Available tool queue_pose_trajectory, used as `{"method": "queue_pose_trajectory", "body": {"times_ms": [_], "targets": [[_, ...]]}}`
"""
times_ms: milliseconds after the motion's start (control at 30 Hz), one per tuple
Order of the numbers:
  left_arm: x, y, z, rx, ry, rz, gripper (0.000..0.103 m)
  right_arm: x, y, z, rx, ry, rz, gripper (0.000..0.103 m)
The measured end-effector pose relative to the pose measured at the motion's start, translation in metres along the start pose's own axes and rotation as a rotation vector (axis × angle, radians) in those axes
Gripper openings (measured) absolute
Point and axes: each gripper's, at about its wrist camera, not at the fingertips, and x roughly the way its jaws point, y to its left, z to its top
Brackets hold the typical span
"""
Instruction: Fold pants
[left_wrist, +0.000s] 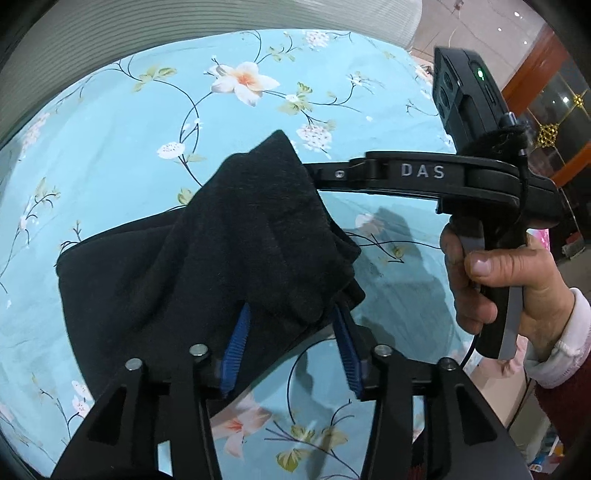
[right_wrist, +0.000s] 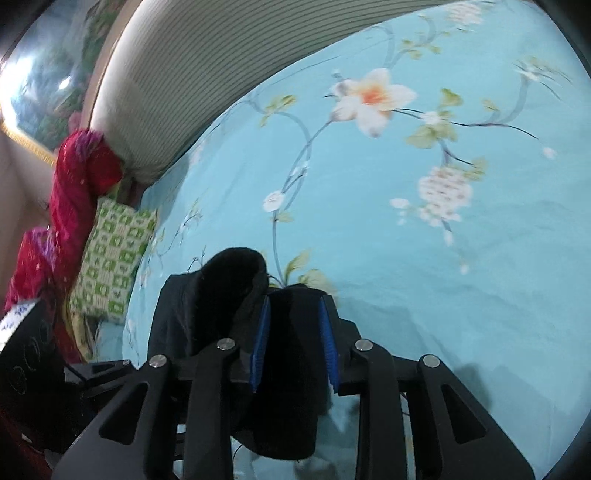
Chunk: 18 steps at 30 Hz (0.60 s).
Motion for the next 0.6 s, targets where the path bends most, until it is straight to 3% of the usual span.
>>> {"method": "queue_pose_trajectory", "body": {"times_ms": [133, 400, 600], "targets": [[-0.013, 0.01, -0.002, -0.01, -0.023, -0.021, 0.056, -0.009, -0.003, -0.004, 0.047, -0.021, -0.038, 0.052], [-0.038, 0.05, -0.011, -0.105, -0.057, -0.037, 0.06, -0.021, 0.007, -0.008, 0.054, -0.045, -0.052, 0.055], [-0.051, 0.094, -0.021, -0.212, -0.078, -0.006, 0.061, -0.033, 0.021, -0.011, 0.05, -0.081, -0.043, 0.059]]}}
